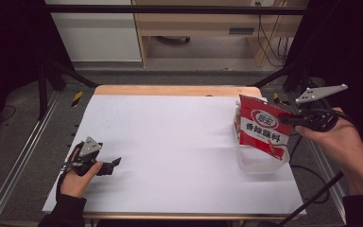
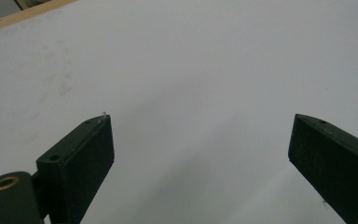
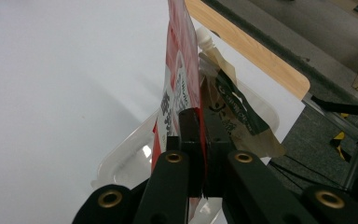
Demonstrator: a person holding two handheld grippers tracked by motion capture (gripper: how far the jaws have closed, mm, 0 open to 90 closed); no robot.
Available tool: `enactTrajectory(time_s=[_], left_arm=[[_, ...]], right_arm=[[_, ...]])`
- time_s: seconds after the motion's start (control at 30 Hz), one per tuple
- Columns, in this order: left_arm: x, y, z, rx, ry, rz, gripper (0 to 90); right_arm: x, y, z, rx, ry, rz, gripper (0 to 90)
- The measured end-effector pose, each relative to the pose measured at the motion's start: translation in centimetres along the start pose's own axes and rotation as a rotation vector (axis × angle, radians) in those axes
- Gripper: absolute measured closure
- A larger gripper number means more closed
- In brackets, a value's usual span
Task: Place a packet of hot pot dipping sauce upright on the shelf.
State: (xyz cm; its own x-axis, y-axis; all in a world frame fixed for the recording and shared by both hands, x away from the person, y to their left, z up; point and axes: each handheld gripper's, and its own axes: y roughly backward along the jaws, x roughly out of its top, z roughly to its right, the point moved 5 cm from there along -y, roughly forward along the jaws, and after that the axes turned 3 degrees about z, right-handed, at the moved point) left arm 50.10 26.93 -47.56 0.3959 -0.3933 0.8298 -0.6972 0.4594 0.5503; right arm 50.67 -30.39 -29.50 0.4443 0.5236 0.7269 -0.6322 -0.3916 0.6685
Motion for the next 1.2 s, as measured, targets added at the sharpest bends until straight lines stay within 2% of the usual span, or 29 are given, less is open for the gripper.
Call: enactTrajectory(time_s=[0.37, 0.63, 0.83, 1.03, 1.2], left_arm=[[0.0, -0.1, 0.2, -0.005, -0.005, -0.006, 6.9], [0.0, -0.1, 0.2, -0.007, -0.005, -0.007, 6.9], [-0.1, -0.1, 0.1, -0.007, -0.004, -0.009, 6.9], [-0.1, -0.2, 0.2, -0.011, -0.007, -0.013, 6.9], [-0.1, -0.2, 0.3, -0.011, -0.008, -0.015, 6.9]], right_arm=[[-1.9, -1.4, 0.2, 0.017, -0.033, -0.018, 89.8], [-2.4, -1.2, 0.2, 0.02, -0.043, -0.016, 89.7], [-2.8, -1.1, 0.2, 0.014, -0.042, -0.043, 89.5], [-4.5, -0.7, 0.4, 0.016, -0.054, -0.087, 89.2], [-5.7, -0.5, 0.8, 0.013, -0.073, -0.099, 88.2]])
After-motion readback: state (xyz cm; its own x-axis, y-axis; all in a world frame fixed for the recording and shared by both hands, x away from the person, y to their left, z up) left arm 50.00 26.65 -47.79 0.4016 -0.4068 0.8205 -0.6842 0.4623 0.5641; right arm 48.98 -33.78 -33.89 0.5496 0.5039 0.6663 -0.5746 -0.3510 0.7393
